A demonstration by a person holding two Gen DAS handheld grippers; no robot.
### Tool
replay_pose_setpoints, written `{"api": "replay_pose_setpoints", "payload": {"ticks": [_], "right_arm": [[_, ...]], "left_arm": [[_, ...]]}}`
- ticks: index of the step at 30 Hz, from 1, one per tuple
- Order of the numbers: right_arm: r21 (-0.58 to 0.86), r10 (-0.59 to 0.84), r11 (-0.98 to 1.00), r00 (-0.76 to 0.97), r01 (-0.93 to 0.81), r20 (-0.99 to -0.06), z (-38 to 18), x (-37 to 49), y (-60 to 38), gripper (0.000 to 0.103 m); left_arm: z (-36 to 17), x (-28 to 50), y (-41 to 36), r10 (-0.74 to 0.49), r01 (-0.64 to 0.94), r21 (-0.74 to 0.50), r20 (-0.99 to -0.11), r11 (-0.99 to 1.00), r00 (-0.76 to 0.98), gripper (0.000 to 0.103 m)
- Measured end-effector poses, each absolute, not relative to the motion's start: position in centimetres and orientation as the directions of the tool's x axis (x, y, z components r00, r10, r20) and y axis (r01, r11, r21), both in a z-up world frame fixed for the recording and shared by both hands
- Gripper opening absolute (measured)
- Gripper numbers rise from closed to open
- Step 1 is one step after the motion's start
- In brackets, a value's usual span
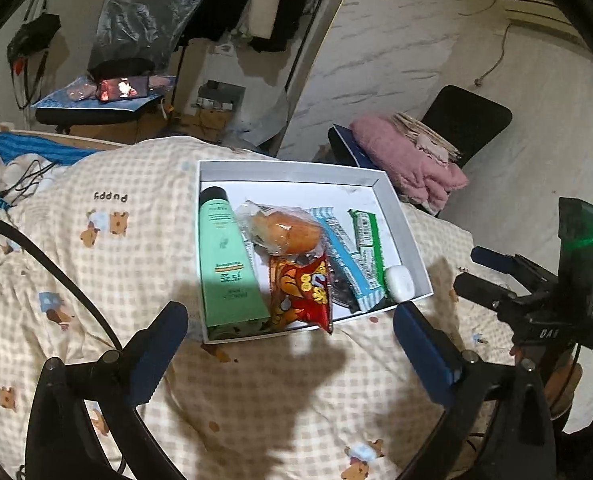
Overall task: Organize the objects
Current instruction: 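Raise both open tools away from the white box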
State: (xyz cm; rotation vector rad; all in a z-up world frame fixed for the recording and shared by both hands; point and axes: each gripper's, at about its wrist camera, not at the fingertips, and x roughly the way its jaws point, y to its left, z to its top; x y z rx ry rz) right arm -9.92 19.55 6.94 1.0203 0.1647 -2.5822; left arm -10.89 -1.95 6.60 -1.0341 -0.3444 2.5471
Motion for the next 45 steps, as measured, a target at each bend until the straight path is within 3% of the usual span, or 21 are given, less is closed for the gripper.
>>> {"api": "replay_pose_setpoints", "payload": {"ticks": [14,29,34,45], "right_arm": [[0.093,-0.299,-0.938,-0.638,0.335,-0.710,6.2,-10.9,20.8,0.103],[0.076,-0.289,-0.939,-0.652,0.334,-0.701,6.7,-10.6,20.7,0.103],[0.073,-0.289,-0.939,-0.655,0.336,-0.699,6.7,-10.6,20.7,0.103],[0.063,-0.286,-0.937,-0.650,0.344,-0.704,6.6,-10.7,20.7,0.103]], "left_arm": [[6.0,-10.6,-0.6,0.428,-0.290,-0.315,-0.644,-0.904,-0.634,0.103],[6.0,-10.5,-0.1,0.431,-0.307,-0.303,-0.654,-0.902,-0.622,0.103],[6.6,-9.9,-0.3,0.468,-0.341,-0.321,-0.608,-0.884,-0.641,0.103],[6.8,-8.9,0.6,0.337,-0.292,-0.173,-0.582,-0.941,-0.740,0.103]]}}
